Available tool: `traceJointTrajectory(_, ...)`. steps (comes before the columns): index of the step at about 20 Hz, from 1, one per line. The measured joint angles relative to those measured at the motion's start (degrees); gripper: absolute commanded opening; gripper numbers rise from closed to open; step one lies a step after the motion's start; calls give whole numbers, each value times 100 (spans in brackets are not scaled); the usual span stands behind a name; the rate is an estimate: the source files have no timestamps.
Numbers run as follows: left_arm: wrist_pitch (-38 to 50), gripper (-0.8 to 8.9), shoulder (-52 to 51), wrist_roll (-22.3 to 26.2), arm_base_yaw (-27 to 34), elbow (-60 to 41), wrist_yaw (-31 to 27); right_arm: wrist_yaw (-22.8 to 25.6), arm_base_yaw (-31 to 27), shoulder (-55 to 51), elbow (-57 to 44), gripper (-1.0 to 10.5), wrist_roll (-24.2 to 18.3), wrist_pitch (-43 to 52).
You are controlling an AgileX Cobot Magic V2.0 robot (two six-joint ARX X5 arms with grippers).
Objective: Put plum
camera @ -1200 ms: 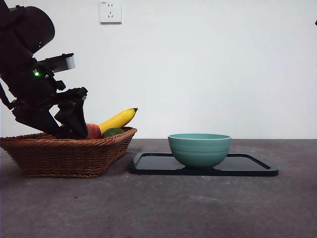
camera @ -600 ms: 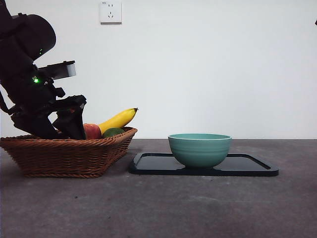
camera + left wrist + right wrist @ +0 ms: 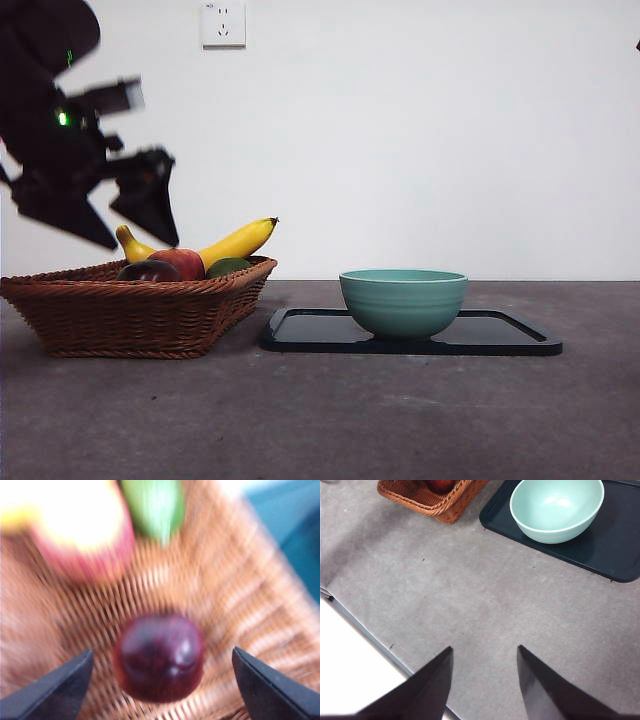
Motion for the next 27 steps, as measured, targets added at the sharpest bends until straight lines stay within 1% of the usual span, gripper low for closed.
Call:
traceJointTrajectory(2, -39, 436, -372, -50, 0, 7, 0, -2, 0, 0, 0, 204, 0, 28)
traceJointTrajectory(5, -308, 436, -1016, -280, -15, 7, 74, 0, 0, 0, 0, 203, 0, 50)
traceJointTrajectory(7, -546, 436, -1499, -369, -24, 7, 417, 0, 0, 0, -2, 204, 0, 74)
traceJointTrajectory(12, -1298, 436, -2557, -564, -28, 11, 1561, -2, 0, 0, 0, 203, 0, 195)
traceJointTrajectory(16, -2297, 435, -3154, -590, -28, 11, 2210, -2, 0, 0, 0, 204, 0, 238)
traceJointTrajectory(19, -3228, 433, -3379, -575, -28, 11, 2667, -2, 0, 0, 0, 204, 0, 238)
traceJointTrajectory(22, -4144, 433, -3401, -341, -31, 11, 2855, -2, 0, 0, 0, 204, 0, 238)
traceJointTrajectory(23, -4288, 433, -3401, -249, -35, 11, 2857, -2, 0, 0, 0, 204, 0, 238)
traceJointTrajectory(27, -4332, 433, -3401, -96, -35, 11, 2859, -2, 0, 2, 0, 204, 0, 236)
